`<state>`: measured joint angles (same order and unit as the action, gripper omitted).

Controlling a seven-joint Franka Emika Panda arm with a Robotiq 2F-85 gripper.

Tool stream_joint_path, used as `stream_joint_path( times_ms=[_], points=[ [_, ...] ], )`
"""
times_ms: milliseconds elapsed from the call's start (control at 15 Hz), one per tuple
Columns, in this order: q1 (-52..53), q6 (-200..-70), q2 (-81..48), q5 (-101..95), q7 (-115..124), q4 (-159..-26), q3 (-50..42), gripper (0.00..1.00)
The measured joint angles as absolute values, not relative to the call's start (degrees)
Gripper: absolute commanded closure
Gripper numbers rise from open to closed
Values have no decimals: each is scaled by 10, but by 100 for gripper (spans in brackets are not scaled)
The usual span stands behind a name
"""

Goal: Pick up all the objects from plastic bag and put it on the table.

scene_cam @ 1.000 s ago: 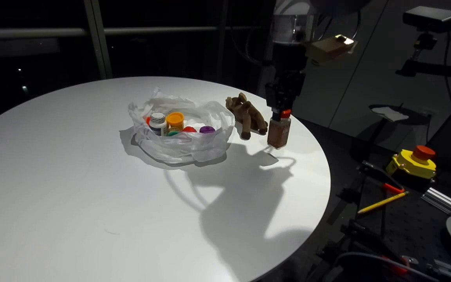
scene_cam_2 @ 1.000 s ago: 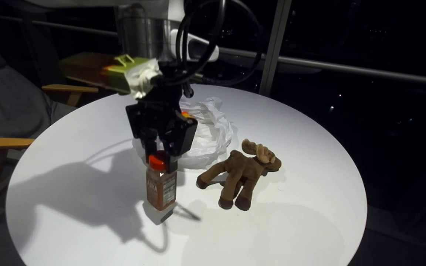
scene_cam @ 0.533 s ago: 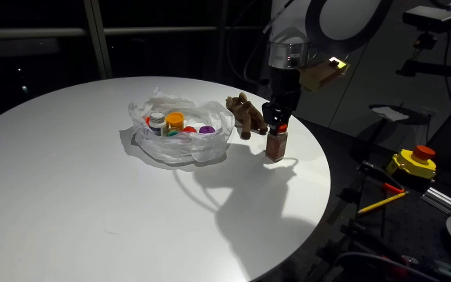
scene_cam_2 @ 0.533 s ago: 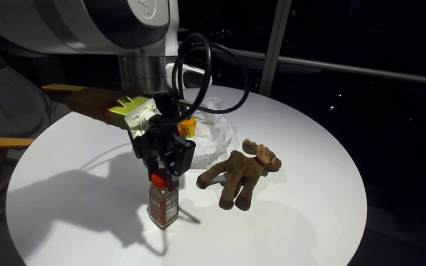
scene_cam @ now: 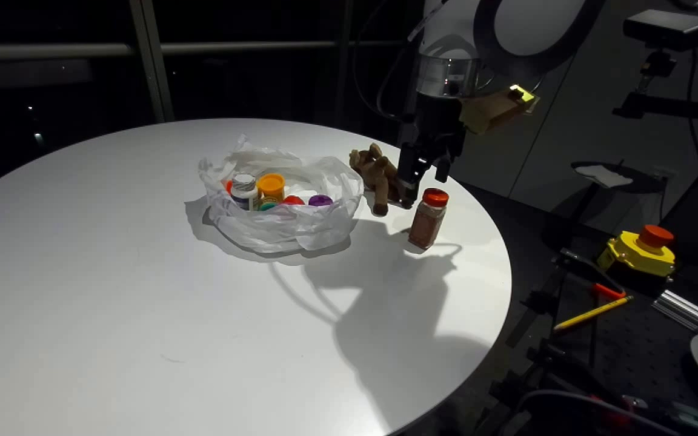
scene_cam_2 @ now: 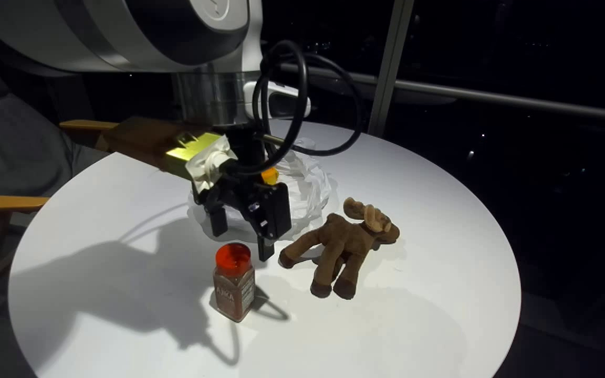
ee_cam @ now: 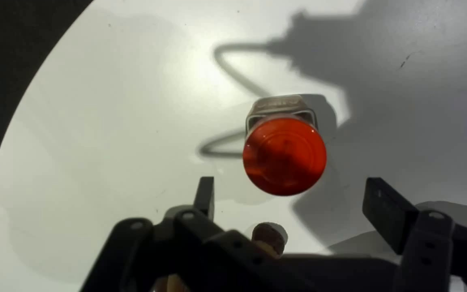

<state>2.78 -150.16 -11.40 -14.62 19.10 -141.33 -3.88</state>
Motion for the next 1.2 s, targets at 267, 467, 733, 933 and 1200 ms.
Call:
stream_joint_path(
  times_ms=[267,467,733,933,1200],
  points=[
    [29,-1493,-82,-135,185,-1387,-25,0],
    [43,-1461,-79,-120,159,-1335,5,0],
    [83,-1450,-132,-135,151,-1265,39,0],
    [123,-1454,-212,-170,153,-1212,41,0],
    [169,-1474,-311,-201,173,-1119,17,0]
  ],
)
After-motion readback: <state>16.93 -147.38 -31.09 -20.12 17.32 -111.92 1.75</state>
